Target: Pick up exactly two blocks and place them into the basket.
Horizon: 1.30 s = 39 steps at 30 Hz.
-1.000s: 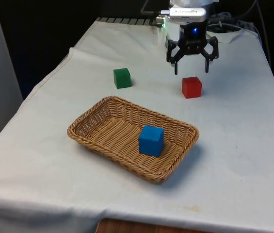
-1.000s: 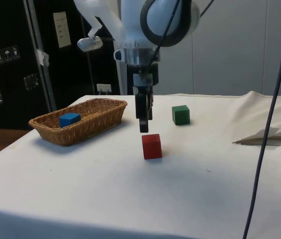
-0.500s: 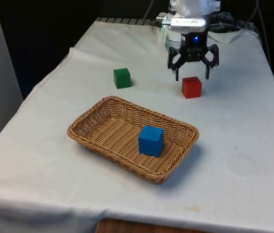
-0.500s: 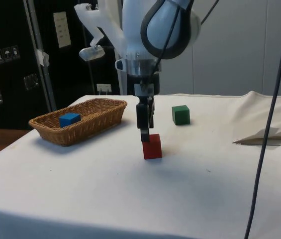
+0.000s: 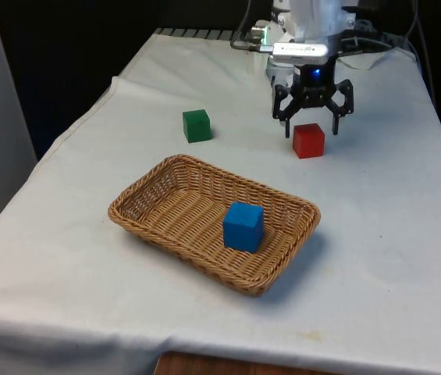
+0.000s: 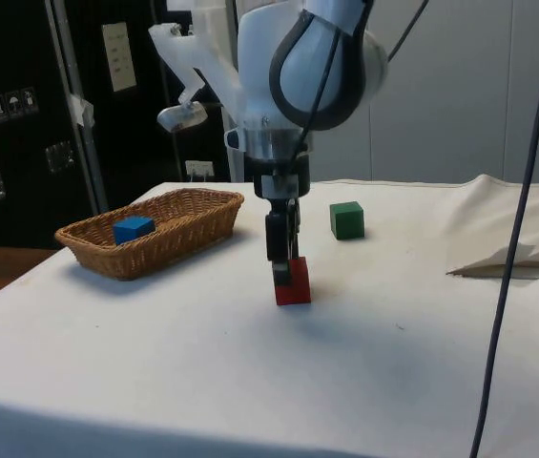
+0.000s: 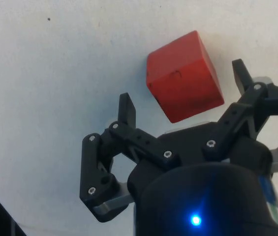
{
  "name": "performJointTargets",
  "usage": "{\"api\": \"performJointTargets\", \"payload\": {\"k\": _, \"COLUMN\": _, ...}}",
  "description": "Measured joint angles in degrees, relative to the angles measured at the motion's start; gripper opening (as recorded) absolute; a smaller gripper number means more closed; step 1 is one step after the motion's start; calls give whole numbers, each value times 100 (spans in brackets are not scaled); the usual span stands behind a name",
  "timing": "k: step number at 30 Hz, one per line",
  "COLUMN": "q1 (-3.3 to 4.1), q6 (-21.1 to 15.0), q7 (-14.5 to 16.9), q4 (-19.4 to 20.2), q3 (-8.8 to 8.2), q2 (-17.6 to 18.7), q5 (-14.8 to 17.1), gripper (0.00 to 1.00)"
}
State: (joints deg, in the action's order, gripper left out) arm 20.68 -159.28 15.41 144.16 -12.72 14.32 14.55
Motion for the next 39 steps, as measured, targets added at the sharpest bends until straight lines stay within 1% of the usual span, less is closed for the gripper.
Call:
{"api": "performJointTargets", "payload": {"k": 11, "q1": 0, "q6": -29, "q7": 0, "q4": -23, "q3": 6, "q2": 57, "q5": 0, "gripper": 100}}
{"api": "performJointTargets", "payload": {"k": 12, "q1": 0, "q6": -29, "q7": 0, "q4": -23, "q3": 6, "q2": 63, "q5": 0, "gripper": 97}}
{"api": "performJointTargets", "payload": {"k": 13, "q1": 0, "q6": -29, "q7": 0, "q4": -23, "q3": 6, "q2": 63, "q5": 0, "gripper": 90}}
{"api": "performJointTargets", "payload": {"k": 14, "q1": 0, "q6": -29, "q7": 0, "q4": -23, "q3": 6, "q2": 63, "q5": 0, "gripper": 80}}
{"api": "performJointTargets", "payload": {"k": 17, "q1": 0, "q6": -29, "q7": 0, "q4": -23, "q3": 6, "q2": 63, "q5": 0, "gripper": 47}}
{"api": "performJointTargets", "payload": {"k": 18, "q1": 0, "q6": -29, "q7": 0, "q4": -23, "q3": 6, "q2": 63, "q5": 0, "gripper": 47}}
{"api": "performJointTargets", "payload": {"k": 19, "q1": 0, "q6": -29, "q7": 0, "q4": -23, "q3": 6, "q2": 63, "q5": 0, "gripper": 24}}
{"api": "performJointTargets", "payload": {"k": 21, "q1": 0, "q6": -29, "q7": 0, "q4": -23, "q3": 6, "q2": 63, "q5": 0, "gripper": 3}}
{"api": "performJointTargets", "payload": {"k": 24, "q1": 0, "q6": -29, "q7": 0, "q4": -23, "q3": 6, "q2": 63, "q5": 0, "gripper": 2}}
{"api": "performJointTargets", "payload": {"k": 33, "q1": 0, "q6": -29, "q7": 0, "q4": -34, "q3": 6, "q2": 57, "q5": -6, "gripper": 3}}
{"api": "performJointTargets", "payload": {"k": 35, "q1": -6, "q6": -6, "q7": -6, "q4": -69, "q3": 0, "q2": 6, "q5": -6, "gripper": 3}}
{"api": "performJointTargets", "payload": {"k": 36, "q1": -17, "q6": 80, "q7": -6, "q4": -92, "q3": -23, "q2": -74, "q5": -6, "gripper": 3}}
{"api": "performJointTargets", "payload": {"k": 39, "q1": -17, "q6": 126, "q7": 0, "q4": -97, "q3": -40, "q2": -126, "q5": -11, "gripper": 3}}
